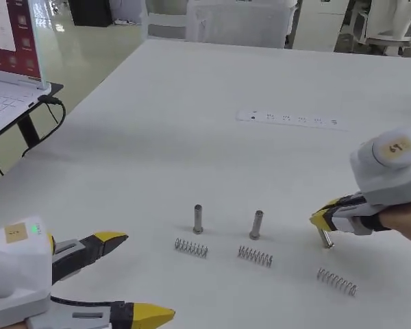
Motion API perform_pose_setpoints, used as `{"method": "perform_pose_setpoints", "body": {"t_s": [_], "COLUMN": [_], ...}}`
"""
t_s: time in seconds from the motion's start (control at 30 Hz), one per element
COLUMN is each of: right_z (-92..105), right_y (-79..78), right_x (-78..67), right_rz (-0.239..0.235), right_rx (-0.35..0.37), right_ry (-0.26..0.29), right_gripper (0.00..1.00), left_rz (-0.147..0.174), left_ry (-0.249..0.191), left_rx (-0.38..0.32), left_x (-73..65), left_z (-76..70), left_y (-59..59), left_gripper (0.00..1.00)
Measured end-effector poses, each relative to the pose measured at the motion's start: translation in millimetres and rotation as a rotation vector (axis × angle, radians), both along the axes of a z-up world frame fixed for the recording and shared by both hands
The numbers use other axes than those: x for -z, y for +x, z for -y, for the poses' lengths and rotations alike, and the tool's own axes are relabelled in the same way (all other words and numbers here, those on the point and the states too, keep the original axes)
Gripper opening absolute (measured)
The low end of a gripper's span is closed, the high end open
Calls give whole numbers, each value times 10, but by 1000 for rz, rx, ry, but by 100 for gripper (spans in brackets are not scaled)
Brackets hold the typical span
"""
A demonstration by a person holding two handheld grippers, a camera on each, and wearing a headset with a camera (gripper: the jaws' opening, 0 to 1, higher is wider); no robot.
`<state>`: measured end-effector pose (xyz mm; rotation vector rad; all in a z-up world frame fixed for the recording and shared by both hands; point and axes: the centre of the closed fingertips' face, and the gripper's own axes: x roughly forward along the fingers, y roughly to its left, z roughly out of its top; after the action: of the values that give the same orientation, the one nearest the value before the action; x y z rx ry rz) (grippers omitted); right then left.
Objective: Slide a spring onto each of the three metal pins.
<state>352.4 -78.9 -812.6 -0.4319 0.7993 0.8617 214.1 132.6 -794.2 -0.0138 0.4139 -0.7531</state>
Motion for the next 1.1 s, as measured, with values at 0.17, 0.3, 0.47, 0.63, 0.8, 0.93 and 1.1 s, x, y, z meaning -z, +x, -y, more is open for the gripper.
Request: {"method": "perform_pose_setpoints", "body": {"t_s": [0.17,0.3,0.47,0.63,0.8,0.93,1.1], "right_z": [22,30,49,70,99,116,136], "right_y": [-19,-32,-49,-63,-74,-90,-113], "right_x": [-27,-39,-52,-58,-67,-73,-77], "right_rz": [6,8,13,19,23,28,32], "right_rx": [6,10,12,13,13,11,12], "right_ry": [4,7,6,11,12,11,11], "right_gripper": [6,6,6,6,6,6,6], "left_rz": [1,1,3,1,0,0,0], "left_ry": [1,2,3,5,5,5,6], "left_rx": [2,3,3,6,8,8,8], "left_x": [-2,-1,-4,-2,0,1,0], "left_z": [0,-1,-3,-1,0,1,6], "left_y": [-1,-2,-2,-4,-6,-7,-8], "left_gripper": [83,83,83,83,83,83,83]}}
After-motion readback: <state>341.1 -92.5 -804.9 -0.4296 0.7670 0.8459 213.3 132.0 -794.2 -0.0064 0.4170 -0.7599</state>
